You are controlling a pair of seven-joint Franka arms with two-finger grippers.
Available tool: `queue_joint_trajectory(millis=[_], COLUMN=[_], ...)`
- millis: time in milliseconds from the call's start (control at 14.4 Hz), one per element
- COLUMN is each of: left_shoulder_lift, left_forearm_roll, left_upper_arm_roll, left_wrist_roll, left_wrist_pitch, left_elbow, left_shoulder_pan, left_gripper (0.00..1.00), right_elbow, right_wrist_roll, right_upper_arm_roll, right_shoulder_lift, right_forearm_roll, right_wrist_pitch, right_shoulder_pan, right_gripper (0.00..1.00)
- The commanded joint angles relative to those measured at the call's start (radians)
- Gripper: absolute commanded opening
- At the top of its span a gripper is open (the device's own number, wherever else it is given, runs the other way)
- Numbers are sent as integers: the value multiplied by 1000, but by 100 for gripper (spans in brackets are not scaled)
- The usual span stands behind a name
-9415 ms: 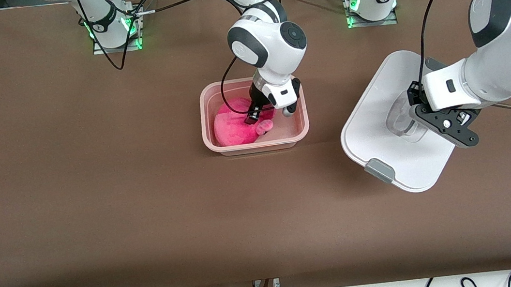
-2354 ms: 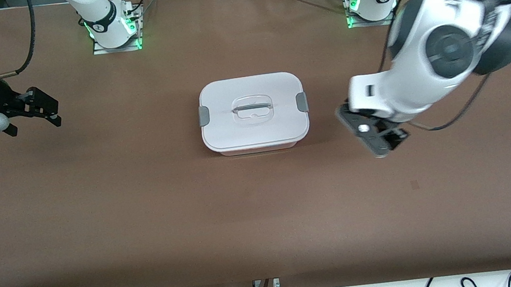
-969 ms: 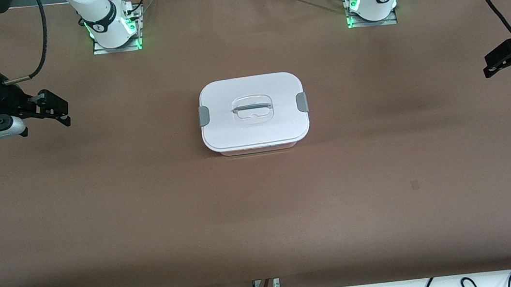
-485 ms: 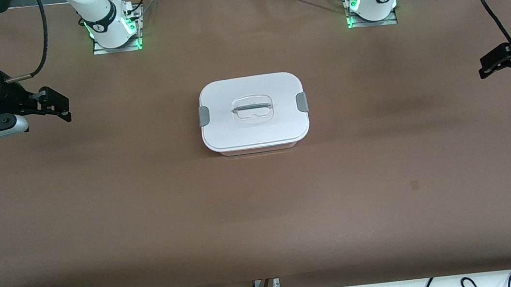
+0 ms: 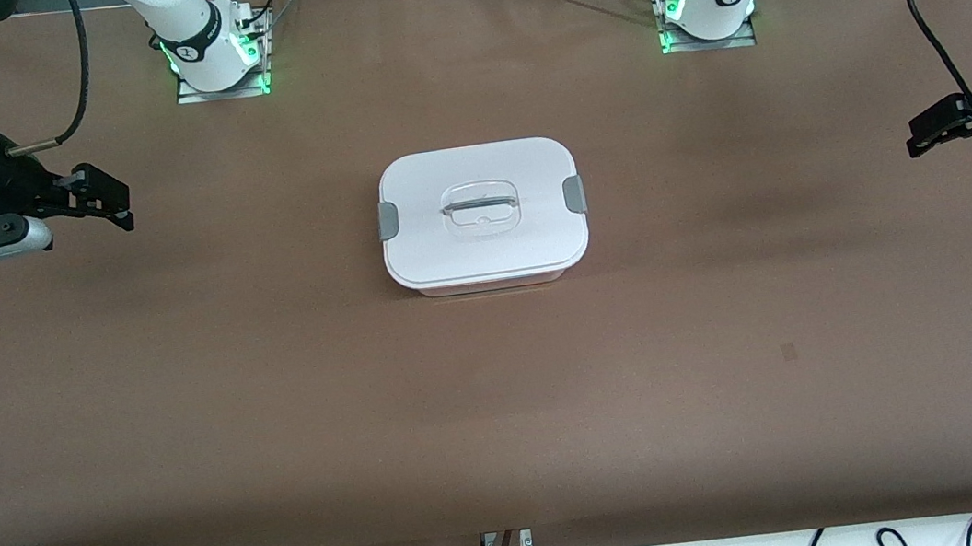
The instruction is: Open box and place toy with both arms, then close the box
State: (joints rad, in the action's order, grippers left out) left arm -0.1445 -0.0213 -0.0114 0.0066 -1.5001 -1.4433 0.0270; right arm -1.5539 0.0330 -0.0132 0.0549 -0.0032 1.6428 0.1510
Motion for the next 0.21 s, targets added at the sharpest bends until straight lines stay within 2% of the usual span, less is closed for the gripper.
queue_joint_trajectory(millis=[0,138], left_shoulder_lift=[-10,-10], left_forearm_roll=[17,18], left_upper_arm_roll=[1,1], left_wrist_roll=[9,9], left_wrist_pitch=[6,6], left_elbow=[24,24], left_shoulder_pan=[-2,-2], left_gripper=[100,100], right_elbow=[11,11], right_wrist_roll=[-4,-4], right_upper_arm_roll=[-4,-4], right_shoulder_lift=[-4,-6], right_forearm_roll=[-15,-17], right_wrist_pitch=[-6,-5], right_shoulder_pan=[2,4], right_gripper=[100,100])
